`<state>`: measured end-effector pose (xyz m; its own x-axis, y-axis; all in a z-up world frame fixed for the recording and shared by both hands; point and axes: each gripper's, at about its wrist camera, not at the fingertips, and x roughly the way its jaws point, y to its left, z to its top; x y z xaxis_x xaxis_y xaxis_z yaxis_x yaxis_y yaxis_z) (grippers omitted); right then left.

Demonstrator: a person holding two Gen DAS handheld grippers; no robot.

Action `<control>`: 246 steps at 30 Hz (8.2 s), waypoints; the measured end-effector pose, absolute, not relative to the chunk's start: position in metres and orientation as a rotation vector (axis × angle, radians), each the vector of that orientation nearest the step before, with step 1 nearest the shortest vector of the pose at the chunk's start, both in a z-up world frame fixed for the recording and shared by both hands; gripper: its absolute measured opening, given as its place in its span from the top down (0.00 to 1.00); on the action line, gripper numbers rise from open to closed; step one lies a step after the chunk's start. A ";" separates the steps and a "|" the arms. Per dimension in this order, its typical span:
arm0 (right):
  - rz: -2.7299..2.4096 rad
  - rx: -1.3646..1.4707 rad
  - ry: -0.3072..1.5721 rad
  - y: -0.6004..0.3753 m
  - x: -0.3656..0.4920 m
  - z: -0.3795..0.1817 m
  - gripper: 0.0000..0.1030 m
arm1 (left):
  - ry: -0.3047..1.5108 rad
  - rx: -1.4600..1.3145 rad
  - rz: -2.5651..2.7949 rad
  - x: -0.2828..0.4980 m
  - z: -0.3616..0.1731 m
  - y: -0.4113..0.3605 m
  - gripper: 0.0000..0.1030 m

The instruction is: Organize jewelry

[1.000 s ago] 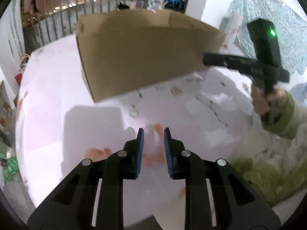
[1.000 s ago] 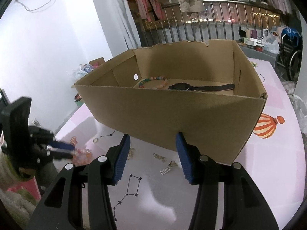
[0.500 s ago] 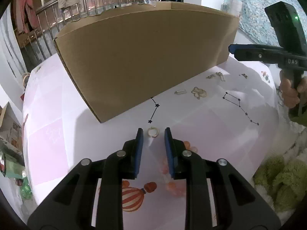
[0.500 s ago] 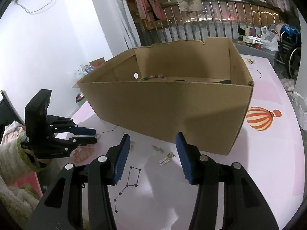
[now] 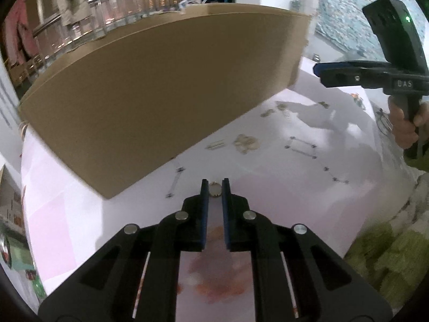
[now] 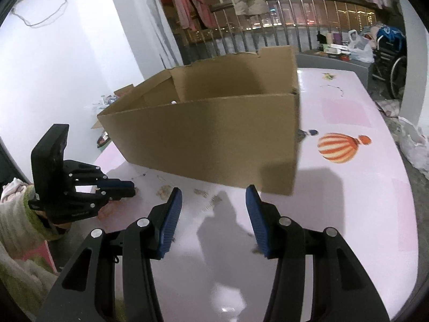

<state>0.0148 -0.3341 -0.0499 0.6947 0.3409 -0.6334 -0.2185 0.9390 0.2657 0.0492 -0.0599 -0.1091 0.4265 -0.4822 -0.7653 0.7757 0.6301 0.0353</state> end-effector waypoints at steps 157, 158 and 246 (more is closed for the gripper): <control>0.363 0.012 0.701 -0.339 -0.004 -0.064 0.92 | 0.811 0.368 -0.739 0.019 -0.104 -0.108 1.00; 0.362 0.012 0.701 -0.339 -0.005 -0.063 0.92 | 0.809 0.366 -0.738 0.019 -0.104 -0.108 1.00; 0.401 -0.002 0.509 -0.344 -0.004 0.019 0.92 | 0.591 0.263 -0.724 0.014 -0.001 -0.077 0.91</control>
<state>-0.0036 -0.3442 0.0188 0.7974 0.3726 -0.4746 -0.3737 0.9225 0.0963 0.0136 -0.0767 -0.0014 0.5969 -0.5435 -0.5901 0.6869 0.7263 0.0259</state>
